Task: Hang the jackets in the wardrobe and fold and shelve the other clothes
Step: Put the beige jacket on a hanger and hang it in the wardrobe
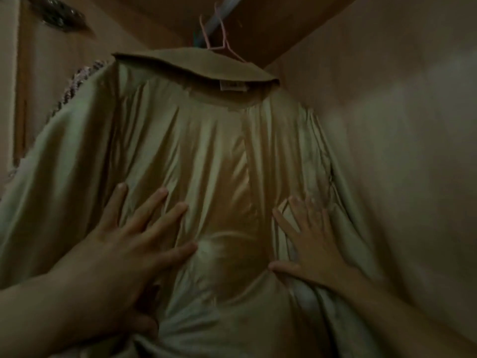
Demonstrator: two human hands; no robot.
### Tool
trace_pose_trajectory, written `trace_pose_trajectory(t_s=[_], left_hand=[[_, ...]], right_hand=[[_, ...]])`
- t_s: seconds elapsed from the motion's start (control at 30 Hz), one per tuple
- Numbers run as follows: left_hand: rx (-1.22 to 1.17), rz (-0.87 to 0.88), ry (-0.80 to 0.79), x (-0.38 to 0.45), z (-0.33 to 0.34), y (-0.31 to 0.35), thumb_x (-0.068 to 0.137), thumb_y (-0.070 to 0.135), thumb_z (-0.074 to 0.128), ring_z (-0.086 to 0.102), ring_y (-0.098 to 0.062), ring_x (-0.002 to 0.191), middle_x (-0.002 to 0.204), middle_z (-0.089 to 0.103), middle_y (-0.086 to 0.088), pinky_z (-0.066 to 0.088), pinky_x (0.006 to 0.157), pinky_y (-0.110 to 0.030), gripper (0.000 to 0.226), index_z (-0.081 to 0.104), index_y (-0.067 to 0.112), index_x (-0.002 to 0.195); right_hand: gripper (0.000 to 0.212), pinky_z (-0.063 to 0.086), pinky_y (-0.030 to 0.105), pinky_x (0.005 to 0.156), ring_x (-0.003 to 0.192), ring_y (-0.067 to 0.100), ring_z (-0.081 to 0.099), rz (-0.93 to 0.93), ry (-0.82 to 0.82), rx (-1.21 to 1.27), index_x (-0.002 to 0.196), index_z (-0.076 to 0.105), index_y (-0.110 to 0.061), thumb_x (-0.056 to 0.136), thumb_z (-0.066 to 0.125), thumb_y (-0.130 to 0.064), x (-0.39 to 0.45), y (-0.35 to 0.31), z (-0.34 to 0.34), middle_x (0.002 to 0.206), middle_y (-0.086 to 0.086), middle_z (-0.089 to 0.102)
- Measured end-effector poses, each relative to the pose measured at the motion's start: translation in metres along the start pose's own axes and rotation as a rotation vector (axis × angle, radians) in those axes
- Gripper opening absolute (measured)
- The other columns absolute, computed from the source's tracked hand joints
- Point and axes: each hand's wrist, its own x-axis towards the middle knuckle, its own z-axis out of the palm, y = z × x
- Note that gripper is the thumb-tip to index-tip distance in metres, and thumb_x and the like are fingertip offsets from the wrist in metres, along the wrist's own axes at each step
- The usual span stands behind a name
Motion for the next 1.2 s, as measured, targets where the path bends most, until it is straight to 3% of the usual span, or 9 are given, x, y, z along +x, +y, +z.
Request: trace_pose_trajectory(t_s=[0.1, 0.2, 0.27, 0.33, 0.43, 0.57, 0.73, 0.93, 1.2], left_hand=[[0.019, -0.042, -0.075, -0.005, -0.003, 0.004, 0.038, 0.09, 0.058, 0.017, -0.047, 0.146, 0.16, 0.025, -0.018, 0.006, 0.106, -0.078, 0.116, 0.047, 0.042, 0.142], [0.048, -0.132, -0.106, -0.005, -0.012, 0.024, 0.066, 0.085, 0.052, -0.025, -0.04, 0.145, 0.161, -0.023, -0.012, -0.013, 0.106, -0.075, 0.107, 0.001, 0.049, 0.152], [0.014, -0.168, -0.098, -0.009, -0.015, 0.036, 0.066, 0.075, 0.058, -0.011, -0.039, 0.149, 0.164, -0.007, -0.013, -0.007, 0.108, -0.075, 0.1, 0.018, 0.047, 0.152], [-0.045, -0.158, -0.122, -0.017, -0.02, 0.047, 0.053, 0.064, 0.063, 0.033, -0.042, 0.142, 0.153, 0.038, -0.02, 0.014, 0.106, -0.078, 0.086, 0.058, 0.036, 0.135], [-0.141, -0.12, -0.032, -0.027, -0.021, 0.06, 0.064, 0.065, 0.042, 0.055, -0.039, 0.127, 0.135, 0.059, -0.021, 0.028, 0.101, -0.076, 0.074, 0.071, 0.026, 0.119], [-0.261, -0.149, 0.027, -0.043, -0.035, 0.074, 0.082, 0.073, 0.033, 0.049, -0.033, 0.134, 0.14, 0.056, -0.016, 0.024, 0.109, -0.067, 0.072, 0.065, 0.027, 0.127], [-0.516, -0.149, 0.121, -0.06, -0.058, 0.086, 0.08, 0.077, -0.002, -0.004, -0.019, 0.153, 0.166, 0.0, 0.0, -0.007, 0.122, -0.051, 0.085, 0.002, 0.038, 0.155], [-0.833, 0.055, 0.266, -0.089, -0.07, 0.104, 0.076, 0.076, -0.003, -0.006, -0.015, 0.152, 0.166, -0.001, 0.005, -0.002, 0.124, -0.046, 0.088, 0.002, 0.037, 0.155], [-1.22, 0.257, 0.302, -0.169, -0.08, 0.168, 0.073, 0.077, -0.007, 0.008, -0.016, 0.151, 0.164, 0.011, 0.008, 0.004, 0.123, -0.041, 0.094, 0.012, 0.036, 0.156]], right_hand=[[0.115, 0.011, 0.062, 0.116, 0.15, 0.035, -0.009, 0.062, -0.092, -0.015, 0.154, -0.002, -0.04, 0.062, 0.029, -0.101, -0.026, 0.007, 0.009, 0.164, 0.004, -0.01], [0.114, 0.003, 0.057, 0.119, 0.15, 0.036, -0.009, 0.09, -0.139, -0.042, 0.155, -0.003, -0.037, 0.063, 0.029, -0.097, -0.044, 0.001, 0.006, 0.163, 0.007, -0.014], [0.116, -0.006, 0.053, 0.118, 0.149, 0.035, -0.014, 0.101, -0.15, -0.05, 0.154, -0.008, -0.037, 0.062, 0.034, -0.093, -0.054, -0.003, -0.003, 0.162, 0.006, -0.02], [0.117, -0.006, 0.053, 0.118, 0.149, 0.032, -0.017, 0.122, -0.173, -0.035, 0.153, -0.013, -0.038, 0.059, 0.033, -0.091, -0.067, -0.006, -0.014, 0.162, 0.005, -0.022], [0.115, 0.0, 0.055, 0.12, 0.149, 0.031, -0.018, 0.158, -0.219, -0.004, 0.152, -0.013, -0.041, 0.062, 0.041, -0.088, -0.089, -0.009, -0.033, 0.162, 0.002, -0.02], [0.099, 0.006, 0.056, 0.12, 0.149, 0.031, -0.012, 0.179, -0.246, 0.019, 0.152, -0.005, -0.041, 0.08, 0.057, -0.068, -0.115, -0.028, -0.073, 0.163, 0.001, -0.014], [0.083, 0.013, 0.056, 0.119, 0.149, 0.034, 0.004, 0.339, -0.233, 0.059, 0.154, -0.005, -0.036, 0.094, 0.052, -0.037, -0.145, -0.055, -0.136, 0.164, 0.005, -0.004], [0.084, 0.028, 0.056, 0.112, 0.143, 0.034, 0.023, 0.456, -0.223, -0.061, 0.153, 0.003, -0.035, 0.09, 0.058, -0.039, -0.199, -0.101, -0.221, 0.159, 0.006, 0.018], [0.069, 0.023, 0.056, 0.114, 0.146, 0.029, 0.016, 0.725, -0.449, -0.384, 0.152, 0.018, -0.034, 0.094, 0.054, -0.046, -0.314, -0.205, -0.318, 0.162, 0.001, 0.011]])
